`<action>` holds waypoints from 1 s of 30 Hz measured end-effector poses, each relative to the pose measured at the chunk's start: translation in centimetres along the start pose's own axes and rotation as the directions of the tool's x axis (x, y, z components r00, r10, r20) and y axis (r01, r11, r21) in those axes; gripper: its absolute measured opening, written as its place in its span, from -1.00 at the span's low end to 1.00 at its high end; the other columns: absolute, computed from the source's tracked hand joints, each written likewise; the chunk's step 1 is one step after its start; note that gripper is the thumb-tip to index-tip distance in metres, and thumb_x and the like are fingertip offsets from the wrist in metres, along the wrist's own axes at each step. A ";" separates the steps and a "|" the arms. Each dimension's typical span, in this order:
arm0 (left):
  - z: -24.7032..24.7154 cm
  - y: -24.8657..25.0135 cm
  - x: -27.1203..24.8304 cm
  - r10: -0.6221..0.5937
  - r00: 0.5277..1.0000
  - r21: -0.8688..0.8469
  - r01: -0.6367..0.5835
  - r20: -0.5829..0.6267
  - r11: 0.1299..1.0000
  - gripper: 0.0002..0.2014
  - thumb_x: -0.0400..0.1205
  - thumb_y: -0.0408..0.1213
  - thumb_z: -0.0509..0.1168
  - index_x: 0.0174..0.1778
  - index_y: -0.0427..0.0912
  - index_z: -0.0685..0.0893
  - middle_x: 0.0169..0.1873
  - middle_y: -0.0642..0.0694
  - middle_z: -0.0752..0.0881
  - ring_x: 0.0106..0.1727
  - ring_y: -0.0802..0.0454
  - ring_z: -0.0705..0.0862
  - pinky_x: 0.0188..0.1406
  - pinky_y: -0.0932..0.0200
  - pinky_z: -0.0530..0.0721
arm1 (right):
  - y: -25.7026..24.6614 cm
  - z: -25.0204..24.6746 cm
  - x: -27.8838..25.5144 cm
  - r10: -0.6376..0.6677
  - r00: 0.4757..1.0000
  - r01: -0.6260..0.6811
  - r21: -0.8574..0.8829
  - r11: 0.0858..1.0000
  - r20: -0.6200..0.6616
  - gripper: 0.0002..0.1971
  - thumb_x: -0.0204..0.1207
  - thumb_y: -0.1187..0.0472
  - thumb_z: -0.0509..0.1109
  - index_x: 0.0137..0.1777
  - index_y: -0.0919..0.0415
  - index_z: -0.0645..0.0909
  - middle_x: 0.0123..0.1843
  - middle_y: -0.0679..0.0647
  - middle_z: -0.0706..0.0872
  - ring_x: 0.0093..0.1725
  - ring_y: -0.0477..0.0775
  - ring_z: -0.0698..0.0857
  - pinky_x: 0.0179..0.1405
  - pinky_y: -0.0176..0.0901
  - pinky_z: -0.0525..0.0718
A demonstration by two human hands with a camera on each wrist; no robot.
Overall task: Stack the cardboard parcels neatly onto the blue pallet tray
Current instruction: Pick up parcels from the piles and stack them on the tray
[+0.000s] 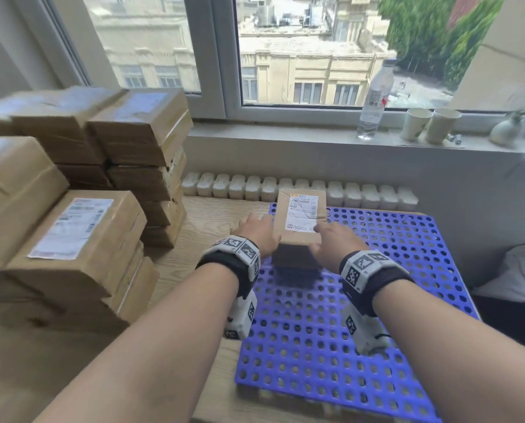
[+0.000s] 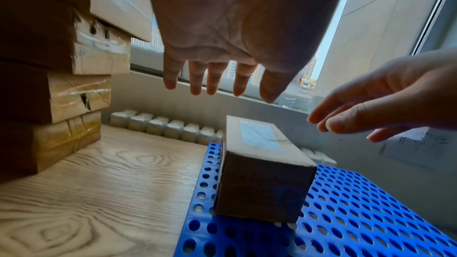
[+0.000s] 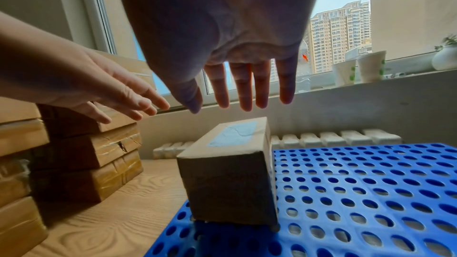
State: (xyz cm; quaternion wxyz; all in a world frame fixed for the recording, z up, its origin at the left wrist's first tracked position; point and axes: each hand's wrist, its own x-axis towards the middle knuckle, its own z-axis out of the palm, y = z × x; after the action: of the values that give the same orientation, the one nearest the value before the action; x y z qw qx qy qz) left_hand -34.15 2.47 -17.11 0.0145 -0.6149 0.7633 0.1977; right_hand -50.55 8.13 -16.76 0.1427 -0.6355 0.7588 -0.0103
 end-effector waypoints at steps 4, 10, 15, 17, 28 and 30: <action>-2.9 -0.5 -2.5 0.041 0.995 0.043 -0.037 -0.092 0.998 -0.48 0.71 -0.05 0.16 0.61 -0.05 0.35 0.56 -0.13 0.38 0.56 -0.17 0.34 0.50 -0.15 0.40 | -2.2 -1.4 -1.3 -0.039 0.998 0.039 -0.021 0.999 -0.042 -0.57 0.64 0.01 0.18 0.46 0.10 0.45 0.37 0.11 0.58 0.31 0.16 0.57 0.16 0.07 0.64; -6.7 -2.5 -5.7 0.092 0.975 0.079 -0.077 -0.201 0.994 -0.52 0.67 -0.18 0.21 0.55 -0.05 0.43 0.50 -0.13 0.41 0.55 -0.13 0.33 0.46 -0.10 0.44 | -6.3 -3.4 -3.0 -0.092 0.992 0.090 -0.030 0.996 -0.090 -0.59 0.64 0.01 0.18 0.45 0.08 0.48 0.35 0.10 0.61 0.31 0.16 0.59 0.22 0.10 0.64; -10.0 -5.3 -8.2 0.175 0.949 0.122 -0.147 -0.262 0.982 -0.50 0.67 -0.18 0.19 0.58 -0.05 0.40 0.51 -0.11 0.41 0.54 -0.12 0.34 0.49 -0.07 0.41 | -11.0 -4.6 -4.4 -0.138 0.979 0.130 -0.063 0.990 -0.148 -0.65 0.62 0.04 0.18 0.35 0.09 0.53 0.30 0.11 0.64 0.27 0.16 0.60 0.14 0.03 0.63; -11.4 -6.8 -9.3 0.195 0.939 0.134 -0.163 -0.283 0.978 -0.52 0.68 -0.17 0.17 0.56 -0.06 0.43 0.49 -0.12 0.43 0.52 -0.12 0.36 0.49 -0.10 0.42 | -13.2 -4.9 -4.9 -0.147 0.975 0.135 -0.076 0.988 -0.169 -0.68 0.61 0.03 0.19 0.28 0.11 0.55 0.26 0.12 0.66 0.22 0.16 0.62 0.02 -0.05 0.56; -20.2 -18.6 -14.7 0.237 0.896 0.176 -0.182 -0.376 0.967 -0.52 0.66 -0.16 0.19 0.55 -0.07 0.45 0.48 -0.14 0.45 0.51 -0.13 0.38 0.50 -0.12 0.40 | -28.5 -6.7 -7.8 -0.210 0.948 0.202 -0.060 0.978 -0.239 -0.70 0.63 -0.03 0.18 0.23 0.09 0.56 0.24 0.08 0.67 0.23 0.15 0.64 0.10 0.01 0.60; -21.5 -21.2 -15.4 0.221 0.890 0.159 -0.170 -0.399 0.973 -0.51 0.67 -0.15 0.20 0.56 -0.03 0.43 0.50 -0.13 0.43 0.53 -0.12 0.36 0.52 -0.12 0.39 | -31.4 -6.8 -8.1 -0.217 0.943 0.215 -0.036 0.976 -0.253 -0.74 0.63 0.00 0.18 0.18 0.09 0.57 0.16 0.04 0.67 0.19 0.14 0.65 0.08 -0.04 0.59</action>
State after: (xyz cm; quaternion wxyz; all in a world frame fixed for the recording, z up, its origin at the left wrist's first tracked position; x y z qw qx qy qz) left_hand -5.59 6.48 0.77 -0.1306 -0.5606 0.8175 0.0174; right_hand -20.73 8.85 -2.45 0.0394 -0.7086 0.6967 -0.1046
